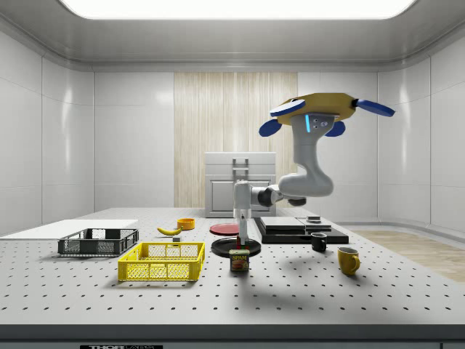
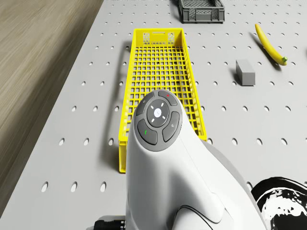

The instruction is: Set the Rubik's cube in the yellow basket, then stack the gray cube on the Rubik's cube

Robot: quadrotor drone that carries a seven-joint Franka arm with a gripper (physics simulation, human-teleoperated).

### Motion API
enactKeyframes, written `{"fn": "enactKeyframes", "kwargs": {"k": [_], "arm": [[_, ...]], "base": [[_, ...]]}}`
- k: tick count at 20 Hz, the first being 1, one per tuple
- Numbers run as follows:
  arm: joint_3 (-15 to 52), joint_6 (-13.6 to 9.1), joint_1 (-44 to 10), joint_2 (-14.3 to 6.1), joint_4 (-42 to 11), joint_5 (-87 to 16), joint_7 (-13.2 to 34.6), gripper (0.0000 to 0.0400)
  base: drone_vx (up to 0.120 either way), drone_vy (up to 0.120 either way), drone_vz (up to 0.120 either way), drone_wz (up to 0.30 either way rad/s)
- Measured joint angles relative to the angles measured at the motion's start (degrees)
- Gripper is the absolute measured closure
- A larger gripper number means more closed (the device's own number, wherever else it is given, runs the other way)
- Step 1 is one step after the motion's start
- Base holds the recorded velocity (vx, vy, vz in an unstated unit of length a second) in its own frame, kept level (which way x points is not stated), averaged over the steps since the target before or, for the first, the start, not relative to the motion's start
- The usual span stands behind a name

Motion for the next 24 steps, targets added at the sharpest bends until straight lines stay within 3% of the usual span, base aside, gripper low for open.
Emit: {"fn": "enactKeyframes", "kwargs": {"k": [24], "arm": [[0.3,1.8,-0.5,-2.0,0.1,0.8,0.4,0.0079]], "base": [[0.120,0.000,0.000,0.000]]}}
